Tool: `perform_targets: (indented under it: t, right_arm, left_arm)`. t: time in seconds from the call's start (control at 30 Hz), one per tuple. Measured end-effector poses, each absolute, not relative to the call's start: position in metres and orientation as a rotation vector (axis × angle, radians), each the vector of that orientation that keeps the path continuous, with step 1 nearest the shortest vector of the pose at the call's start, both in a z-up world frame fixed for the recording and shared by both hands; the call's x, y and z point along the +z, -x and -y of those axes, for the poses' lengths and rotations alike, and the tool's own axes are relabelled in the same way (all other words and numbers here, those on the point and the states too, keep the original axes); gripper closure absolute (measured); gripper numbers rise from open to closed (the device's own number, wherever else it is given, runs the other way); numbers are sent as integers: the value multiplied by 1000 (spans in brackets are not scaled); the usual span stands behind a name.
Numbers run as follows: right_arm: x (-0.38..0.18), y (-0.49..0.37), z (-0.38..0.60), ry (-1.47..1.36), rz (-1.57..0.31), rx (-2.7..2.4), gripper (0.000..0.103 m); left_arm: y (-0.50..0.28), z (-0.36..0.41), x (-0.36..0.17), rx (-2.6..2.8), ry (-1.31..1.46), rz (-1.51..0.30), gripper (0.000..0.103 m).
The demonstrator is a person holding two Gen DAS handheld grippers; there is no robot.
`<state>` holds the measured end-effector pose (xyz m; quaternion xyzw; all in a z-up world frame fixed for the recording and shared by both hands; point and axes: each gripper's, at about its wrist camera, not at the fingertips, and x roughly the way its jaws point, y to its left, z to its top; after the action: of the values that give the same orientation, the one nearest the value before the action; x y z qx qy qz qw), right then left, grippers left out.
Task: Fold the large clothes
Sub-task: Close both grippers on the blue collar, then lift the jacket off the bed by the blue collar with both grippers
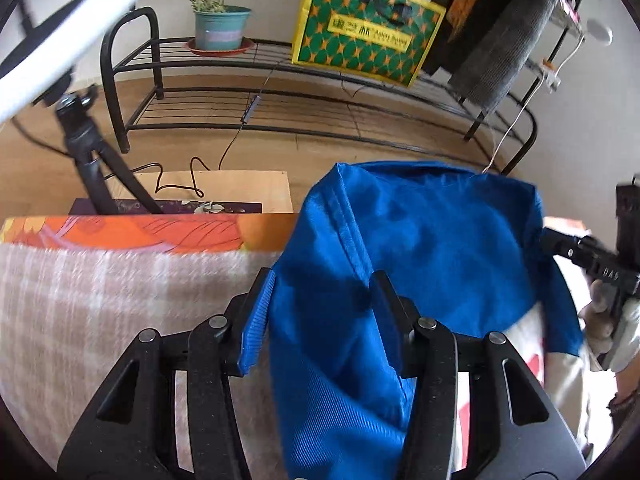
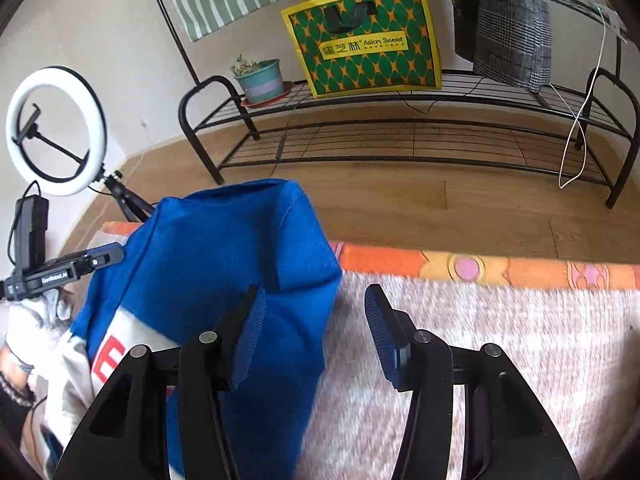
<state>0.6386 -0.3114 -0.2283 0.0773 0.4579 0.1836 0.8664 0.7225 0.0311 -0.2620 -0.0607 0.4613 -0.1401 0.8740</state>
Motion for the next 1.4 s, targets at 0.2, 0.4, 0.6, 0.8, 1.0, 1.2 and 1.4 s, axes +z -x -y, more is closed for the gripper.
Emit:
perform_targets:
  t: [0.2,0.4,0.6,0.8,1.0,1.2,1.4]
  right_arm:
    - [-236,-656,283,-63,-997,356,62]
    - [-234,-653,274,-11,-986,361,94]
    - [-220,-648,278,-35,-915,342,97]
    - [-186,-635,278,-48,-844,345,98]
    - [-148,-612,273,-33,-785,356,99]
    - [-110,-577,269,-17,-742,359,99]
    - [-75,-529,266,0,-708,365,100]
  left_arm:
    - [-736,-15,-267,-258,24,-986,53]
    - [-733,-4,-264,-260,-35,-954,97]
    - [-721,-4,-247,-256,-23,-870,103]
    - [-697,-5,-213,-277,10,-778,103]
    - [-660,-9,-179,-299,44,-719,103]
    - [-612,-11,-140,-314,49,-676,103]
    - [-556,-15,-105,-324,70,-641,103]
